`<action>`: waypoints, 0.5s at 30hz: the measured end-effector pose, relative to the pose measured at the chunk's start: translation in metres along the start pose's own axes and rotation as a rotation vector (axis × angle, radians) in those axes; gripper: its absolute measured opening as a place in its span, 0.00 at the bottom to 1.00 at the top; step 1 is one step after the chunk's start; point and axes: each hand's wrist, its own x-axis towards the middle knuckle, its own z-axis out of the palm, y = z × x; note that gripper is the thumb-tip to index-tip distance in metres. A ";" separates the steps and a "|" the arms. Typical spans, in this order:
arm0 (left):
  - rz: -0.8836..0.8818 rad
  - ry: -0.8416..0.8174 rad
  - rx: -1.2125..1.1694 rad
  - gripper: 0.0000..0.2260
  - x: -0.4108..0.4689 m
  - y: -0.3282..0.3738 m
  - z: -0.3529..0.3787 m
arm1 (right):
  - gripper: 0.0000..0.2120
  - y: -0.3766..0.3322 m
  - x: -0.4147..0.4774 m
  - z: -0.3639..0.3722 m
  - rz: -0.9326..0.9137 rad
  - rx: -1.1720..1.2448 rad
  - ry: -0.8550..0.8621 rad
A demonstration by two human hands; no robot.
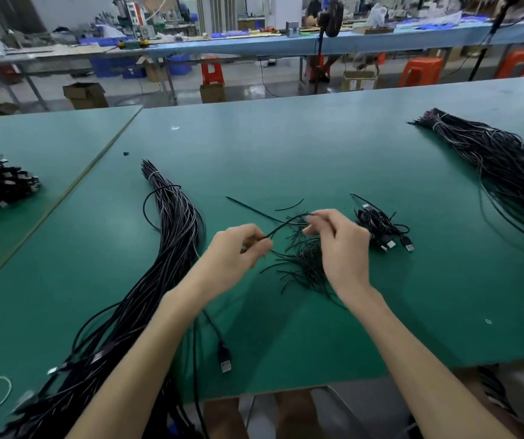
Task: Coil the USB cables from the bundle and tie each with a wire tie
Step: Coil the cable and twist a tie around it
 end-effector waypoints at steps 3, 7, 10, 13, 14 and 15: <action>-0.062 -0.153 -0.045 0.10 -0.017 -0.029 -0.030 | 0.10 0.007 0.015 -0.003 0.253 0.240 0.126; -0.116 -0.066 -0.227 0.13 -0.031 -0.054 -0.057 | 0.09 0.017 0.017 -0.003 0.381 0.452 0.229; -0.136 0.097 -0.317 0.13 -0.027 -0.056 -0.060 | 0.08 0.022 0.003 0.003 0.359 0.451 0.221; -0.143 0.071 -0.489 0.14 -0.020 -0.048 -0.053 | 0.09 0.024 -0.011 0.009 0.265 0.374 0.160; -0.149 0.044 -0.528 0.14 -0.016 -0.047 -0.048 | 0.10 0.023 -0.012 0.010 0.226 0.356 0.150; -0.161 0.022 -0.563 0.15 -0.013 -0.046 -0.042 | 0.10 0.023 -0.013 0.011 0.170 0.320 0.142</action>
